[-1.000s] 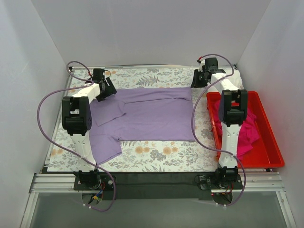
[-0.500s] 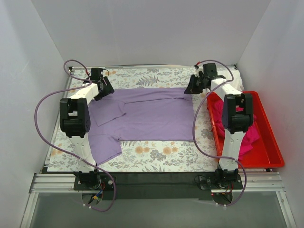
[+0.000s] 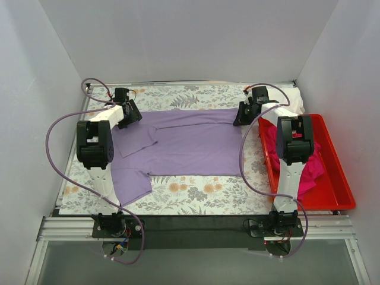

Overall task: Fold and stack the t-shirts
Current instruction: Fold the tshirt

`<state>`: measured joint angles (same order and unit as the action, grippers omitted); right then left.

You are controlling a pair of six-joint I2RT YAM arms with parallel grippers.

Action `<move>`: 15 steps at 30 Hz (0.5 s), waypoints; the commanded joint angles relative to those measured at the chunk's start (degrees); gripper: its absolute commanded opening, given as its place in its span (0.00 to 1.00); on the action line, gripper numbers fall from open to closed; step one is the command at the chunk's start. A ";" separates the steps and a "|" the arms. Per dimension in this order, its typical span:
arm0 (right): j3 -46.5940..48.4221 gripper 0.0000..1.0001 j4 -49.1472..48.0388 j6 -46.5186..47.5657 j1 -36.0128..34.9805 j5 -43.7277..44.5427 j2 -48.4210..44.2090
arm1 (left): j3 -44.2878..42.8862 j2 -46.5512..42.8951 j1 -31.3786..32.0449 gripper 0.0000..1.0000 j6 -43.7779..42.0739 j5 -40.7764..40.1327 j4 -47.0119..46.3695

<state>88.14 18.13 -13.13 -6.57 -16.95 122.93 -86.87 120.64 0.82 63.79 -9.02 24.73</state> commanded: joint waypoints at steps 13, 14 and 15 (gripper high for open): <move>3.88 0.25 4.19 3.11 -1.16 4.91 -6.73 | -2.08 -6.28 -0.73 0.67 2.04 1.02 4.44; 3.88 0.26 4.63 3.11 -1.43 4.74 -8.48 | -1.99 -8.82 -0.73 0.67 2.65 0.76 5.32; 3.80 0.26 5.50 3.02 -1.69 4.47 -9.63 | -1.55 -10.15 -0.73 0.67 3.61 0.49 6.81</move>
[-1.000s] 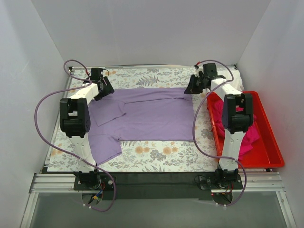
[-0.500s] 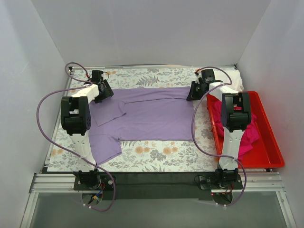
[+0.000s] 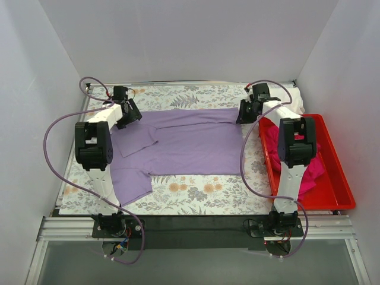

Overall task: Fold and stack the t-shirts
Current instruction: Fold the tshirt

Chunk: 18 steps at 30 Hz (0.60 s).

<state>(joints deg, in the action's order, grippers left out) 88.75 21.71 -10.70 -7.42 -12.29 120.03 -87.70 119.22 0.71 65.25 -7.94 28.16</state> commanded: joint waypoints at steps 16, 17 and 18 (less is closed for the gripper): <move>-24.75 0.53 12.56 2.00 -7.95 6.14 -34.85 | 36.62 -45.99 -11.61 0.72 9.10 -6.65 8.23; -26.24 0.53 12.74 2.08 -8.40 6.84 -36.78 | 37.94 -46.44 -12.22 0.72 9.45 -6.47 7.79; -28.35 0.53 12.91 2.09 -8.92 6.93 -37.66 | 38.91 -46.53 -12.83 0.72 9.54 -6.12 7.61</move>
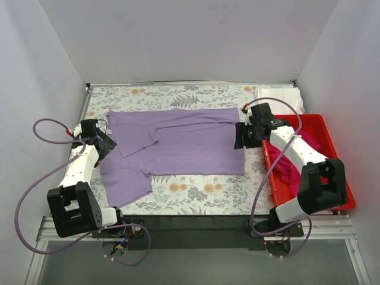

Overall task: Fold and stack the t-shirts
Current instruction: Fold the tshirt

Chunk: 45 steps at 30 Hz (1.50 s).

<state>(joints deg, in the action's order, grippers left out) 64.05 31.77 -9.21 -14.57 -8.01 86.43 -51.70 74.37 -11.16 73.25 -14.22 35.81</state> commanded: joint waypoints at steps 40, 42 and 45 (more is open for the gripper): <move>-15.01 0.54 4.44 -0.98 -5.73 1.24 -11.73 | 5.65 12.12 -3.96 0.17 1.19 -1.08 -0.92; -15.45 0.54 4.70 -1.94 -7.39 2.03 -11.55 | 5.74 11.59 -3.96 0.12 1.01 -0.90 -0.66; -16.94 0.52 4.79 -3.88 -8.81 3.88 -11.37 | 5.82 10.36 -3.96 0.04 0.66 -0.64 -0.13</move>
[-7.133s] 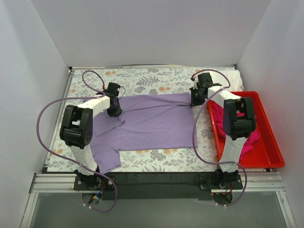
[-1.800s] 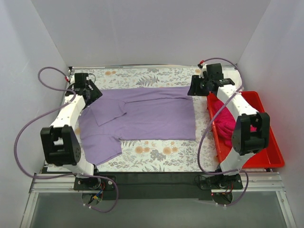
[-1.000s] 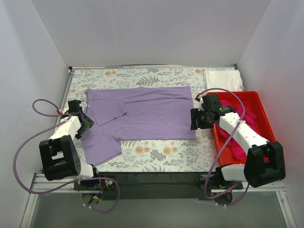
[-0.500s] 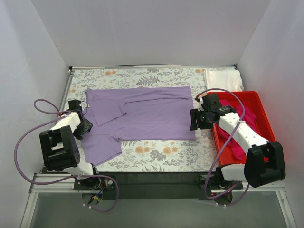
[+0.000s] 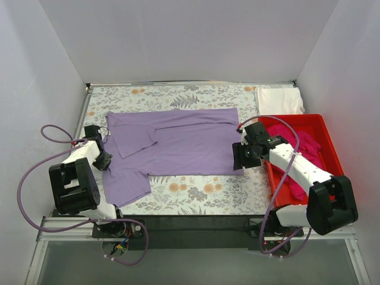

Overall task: Fold and stack the t-shirts
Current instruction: Fold the tshirt

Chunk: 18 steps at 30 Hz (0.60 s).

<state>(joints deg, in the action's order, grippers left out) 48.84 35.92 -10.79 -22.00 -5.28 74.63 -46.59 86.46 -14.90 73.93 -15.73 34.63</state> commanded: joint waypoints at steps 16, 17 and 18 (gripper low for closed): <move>-6.56 0.47 -1.55 -6.27 -3.58 9.32 2.35 | 2.03 -5.51 -0.22 0.00 -0.02 1.84 0.88; -6.39 0.47 -1.90 -6.18 -3.75 9.76 2.80 | 2.20 -5.68 -0.22 0.00 0.07 1.84 0.61; -6.21 0.47 -2.08 -5.83 -3.93 9.93 3.32 | 2.29 -5.77 -0.22 0.00 -0.01 2.10 0.52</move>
<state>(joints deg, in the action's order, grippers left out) 42.26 35.59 -16.23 -25.34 2.04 76.69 -45.23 83.64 -14.90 73.93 -14.00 35.05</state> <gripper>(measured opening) 0.466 0.017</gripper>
